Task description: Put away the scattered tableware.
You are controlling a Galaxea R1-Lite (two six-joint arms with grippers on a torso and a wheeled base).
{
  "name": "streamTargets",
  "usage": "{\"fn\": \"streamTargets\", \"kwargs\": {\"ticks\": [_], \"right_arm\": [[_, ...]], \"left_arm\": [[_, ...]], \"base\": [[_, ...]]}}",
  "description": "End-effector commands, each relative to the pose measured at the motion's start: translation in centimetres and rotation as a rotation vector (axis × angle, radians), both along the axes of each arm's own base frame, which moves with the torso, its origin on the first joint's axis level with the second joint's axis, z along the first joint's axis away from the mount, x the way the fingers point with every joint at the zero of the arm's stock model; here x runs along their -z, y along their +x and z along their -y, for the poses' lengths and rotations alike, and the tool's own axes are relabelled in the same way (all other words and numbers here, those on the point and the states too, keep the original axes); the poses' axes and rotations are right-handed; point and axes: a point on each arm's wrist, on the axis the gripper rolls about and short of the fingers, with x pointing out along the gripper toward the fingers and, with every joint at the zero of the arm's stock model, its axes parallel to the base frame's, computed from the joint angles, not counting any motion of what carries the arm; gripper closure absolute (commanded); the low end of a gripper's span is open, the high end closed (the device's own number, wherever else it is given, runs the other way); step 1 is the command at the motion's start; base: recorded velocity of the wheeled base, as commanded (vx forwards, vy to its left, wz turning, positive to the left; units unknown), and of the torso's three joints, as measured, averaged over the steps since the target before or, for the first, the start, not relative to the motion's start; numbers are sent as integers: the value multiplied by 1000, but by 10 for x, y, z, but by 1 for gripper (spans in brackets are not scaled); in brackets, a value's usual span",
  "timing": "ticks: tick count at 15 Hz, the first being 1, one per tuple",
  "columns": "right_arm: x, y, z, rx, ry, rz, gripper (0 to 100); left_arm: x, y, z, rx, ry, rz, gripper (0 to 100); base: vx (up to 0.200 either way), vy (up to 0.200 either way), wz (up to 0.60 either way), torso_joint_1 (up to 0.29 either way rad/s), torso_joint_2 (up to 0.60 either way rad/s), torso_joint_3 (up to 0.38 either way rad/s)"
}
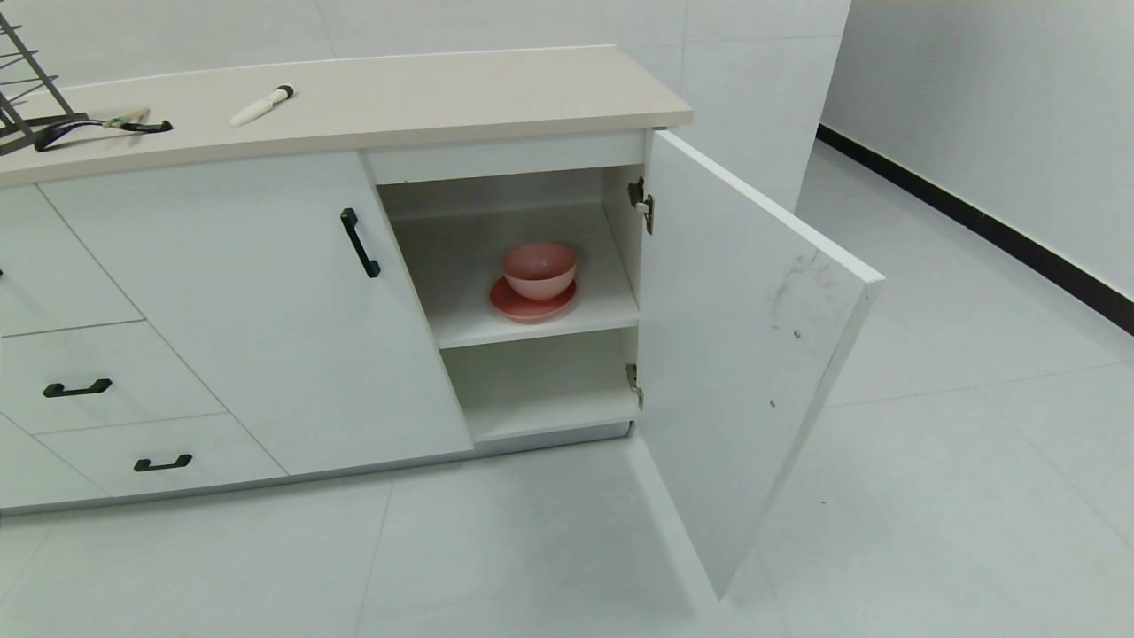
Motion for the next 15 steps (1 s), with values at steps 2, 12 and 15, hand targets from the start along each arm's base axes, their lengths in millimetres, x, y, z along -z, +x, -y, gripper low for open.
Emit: {"fn": "streamTargets", "kwargs": {"ticks": [2,12,15], "right_arm": [[-52,104,-16,-142,-25,33,100],[-46,213,-53,-378,-133,-16,100],[-50,261,-63,-371,-134,-3,100]], "left_arm": [[0,0,0,-1,1,-1,0],[0,0,0,1,-45,0,0],[0,0,0,-2,-87,1,0]], "base": [[0,0,0,0,0,0],[0,0,0,0,0,0],[0,0,0,0,0,0]]}}
